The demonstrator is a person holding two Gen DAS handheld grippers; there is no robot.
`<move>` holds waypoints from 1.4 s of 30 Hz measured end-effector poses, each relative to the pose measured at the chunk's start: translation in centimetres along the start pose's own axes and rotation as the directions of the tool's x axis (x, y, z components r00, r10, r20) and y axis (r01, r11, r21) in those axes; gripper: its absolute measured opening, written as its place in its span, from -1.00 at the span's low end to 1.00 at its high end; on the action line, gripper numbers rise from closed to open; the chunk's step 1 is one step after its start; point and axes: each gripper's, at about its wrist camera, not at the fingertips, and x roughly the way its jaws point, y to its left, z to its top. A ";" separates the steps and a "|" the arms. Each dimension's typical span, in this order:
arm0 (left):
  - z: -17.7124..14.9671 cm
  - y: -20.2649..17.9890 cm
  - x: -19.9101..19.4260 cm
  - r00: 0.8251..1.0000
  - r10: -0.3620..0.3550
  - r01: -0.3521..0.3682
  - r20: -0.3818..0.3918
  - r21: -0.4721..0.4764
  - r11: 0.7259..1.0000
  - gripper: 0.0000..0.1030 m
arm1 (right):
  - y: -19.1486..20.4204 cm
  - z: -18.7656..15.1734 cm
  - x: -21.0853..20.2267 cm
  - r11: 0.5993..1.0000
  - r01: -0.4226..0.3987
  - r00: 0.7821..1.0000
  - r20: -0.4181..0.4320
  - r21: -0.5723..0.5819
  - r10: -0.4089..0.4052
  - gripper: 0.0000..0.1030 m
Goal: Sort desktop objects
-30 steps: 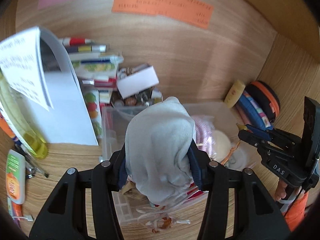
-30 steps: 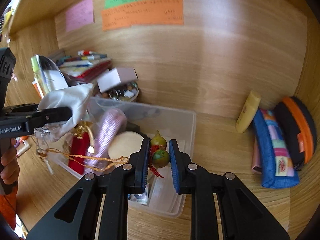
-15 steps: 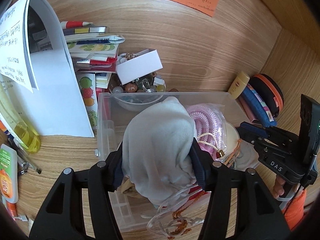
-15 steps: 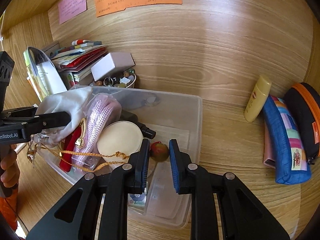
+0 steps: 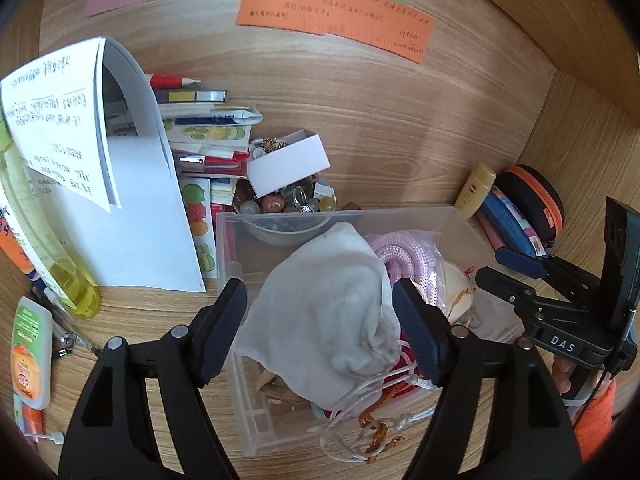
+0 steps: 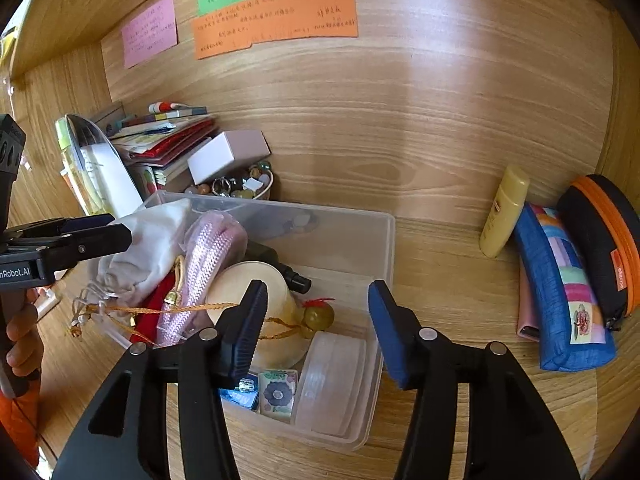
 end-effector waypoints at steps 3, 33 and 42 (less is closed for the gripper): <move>-0.1 -0.2 -0.2 1.000 0.019 -0.019 0.013 0.018 1.000 0.47 | 0.0 0.1 -0.3 1.000 0.000 1.000 0.001 -0.001 0.000 0.02; -4.2 -4.3 -7.7 0.977 0.152 -0.170 0.148 0.120 0.978 0.84 | 5.7 -2.6 -9.2 0.990 0.060 0.993 0.111 -0.126 -0.046 0.82; -6.7 -4.9 -8.8 0.973 0.178 -0.194 0.146 0.103 0.976 0.84 | 6.4 -4.2 -11.6 0.992 0.063 0.986 0.158 -0.108 -0.045 0.95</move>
